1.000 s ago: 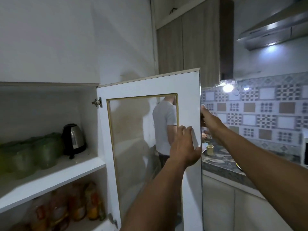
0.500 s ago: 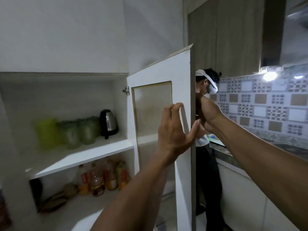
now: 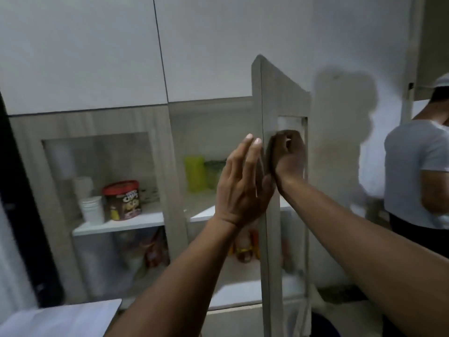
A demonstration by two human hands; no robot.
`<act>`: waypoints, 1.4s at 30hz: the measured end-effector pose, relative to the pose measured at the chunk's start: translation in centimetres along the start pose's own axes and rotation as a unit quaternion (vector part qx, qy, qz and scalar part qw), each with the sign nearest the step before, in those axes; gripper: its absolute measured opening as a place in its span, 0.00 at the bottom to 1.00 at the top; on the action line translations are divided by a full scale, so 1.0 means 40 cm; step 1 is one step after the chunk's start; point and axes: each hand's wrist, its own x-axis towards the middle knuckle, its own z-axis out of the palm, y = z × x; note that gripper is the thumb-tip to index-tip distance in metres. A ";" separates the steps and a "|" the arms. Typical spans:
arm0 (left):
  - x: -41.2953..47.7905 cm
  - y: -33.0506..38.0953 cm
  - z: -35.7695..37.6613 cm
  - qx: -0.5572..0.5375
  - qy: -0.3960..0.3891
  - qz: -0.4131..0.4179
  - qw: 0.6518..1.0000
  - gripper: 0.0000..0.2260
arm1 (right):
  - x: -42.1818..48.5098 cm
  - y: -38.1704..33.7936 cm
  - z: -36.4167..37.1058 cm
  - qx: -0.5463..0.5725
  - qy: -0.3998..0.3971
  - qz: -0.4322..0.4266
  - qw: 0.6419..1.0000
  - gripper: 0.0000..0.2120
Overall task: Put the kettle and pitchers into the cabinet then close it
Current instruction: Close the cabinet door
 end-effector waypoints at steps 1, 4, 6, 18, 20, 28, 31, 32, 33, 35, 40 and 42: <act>-0.012 -0.044 -0.021 0.027 -0.013 -0.007 1.000 0.27 | -0.015 0.015 0.045 -0.005 -0.021 -0.009 1.000 0.09; -0.054 -0.177 -0.072 0.144 -0.064 -0.027 0.987 0.24 | -0.041 0.061 0.160 -0.071 -0.084 -0.082 0.991 0.12; -0.091 -0.260 -0.089 0.212 -0.134 -0.023 0.968 0.28 | -0.045 0.098 0.223 -0.150 -0.130 -0.162 0.967 0.16; -0.184 -0.680 0.022 0.323 -0.305 -0.134 0.886 0.35 | 0.097 0.383 0.499 -0.459 -0.304 -0.367 0.750 0.37; -0.190 -0.750 0.048 0.319 -0.318 -0.144 0.881 0.36 | 0.129 0.442 0.541 -0.472 -0.315 -0.370 0.735 0.38; -0.193 -0.963 0.171 0.318 -0.344 -0.152 0.870 0.40 | 0.236 0.636 0.711 -0.503 -0.293 -0.378 0.720 0.41; -0.205 -1.009 0.209 0.324 -0.330 -0.148 0.874 0.40 | 0.255 0.690 0.751 -0.502 -0.275 -0.377 0.728 0.41; -0.206 -1.018 0.218 0.327 -0.326 -0.148 0.875 0.40 | 0.259 0.700 0.761 -0.499 -0.274 -0.374 0.732 0.41; -0.207 -1.025 0.226 0.328 -0.327 -0.147 0.874 0.41 | 0.264 0.713 0.769 -0.490 -0.269 -0.378 0.738 0.40; -0.211 -1.026 0.234 0.330 -0.333 -0.151 0.870 0.43 | 0.265 0.723 0.776 -0.487 -0.266 -0.376 0.742 0.39; -0.194 -1.003 0.219 0.318 -0.344 -0.167 0.868 0.43 | 0.265 0.698 0.758 -0.487 -0.298 -0.357 0.739 0.40; -0.175 -0.979 0.204 0.302 -0.362 -0.183 0.863 0.41 | 0.257 0.666 0.738 -0.497 -0.318 -0.347 0.729 0.41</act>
